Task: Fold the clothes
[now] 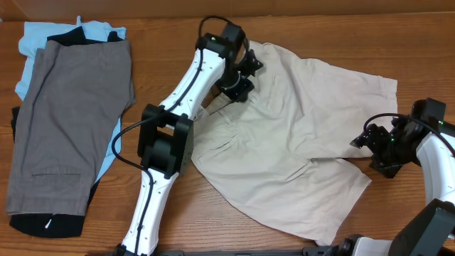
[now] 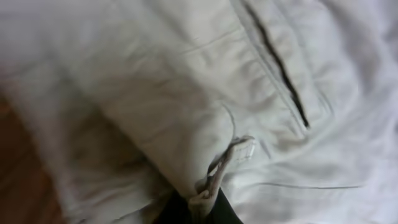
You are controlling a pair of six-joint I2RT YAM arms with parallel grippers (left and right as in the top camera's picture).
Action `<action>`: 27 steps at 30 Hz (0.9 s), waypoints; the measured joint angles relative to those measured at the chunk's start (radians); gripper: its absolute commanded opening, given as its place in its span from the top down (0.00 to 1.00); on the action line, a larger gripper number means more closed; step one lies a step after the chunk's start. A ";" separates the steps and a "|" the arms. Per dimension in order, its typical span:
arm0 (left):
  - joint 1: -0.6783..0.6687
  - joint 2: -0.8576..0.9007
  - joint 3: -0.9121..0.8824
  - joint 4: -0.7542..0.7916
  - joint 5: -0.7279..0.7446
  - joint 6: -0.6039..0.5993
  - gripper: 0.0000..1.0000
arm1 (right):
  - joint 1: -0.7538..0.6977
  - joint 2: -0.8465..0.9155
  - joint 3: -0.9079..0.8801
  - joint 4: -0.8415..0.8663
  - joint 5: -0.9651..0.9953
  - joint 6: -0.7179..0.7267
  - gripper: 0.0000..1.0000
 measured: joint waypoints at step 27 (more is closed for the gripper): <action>0.375 0.000 0.063 -0.125 -0.132 -0.412 0.46 | 0.325 0.107 0.000 0.257 0.002 0.071 0.24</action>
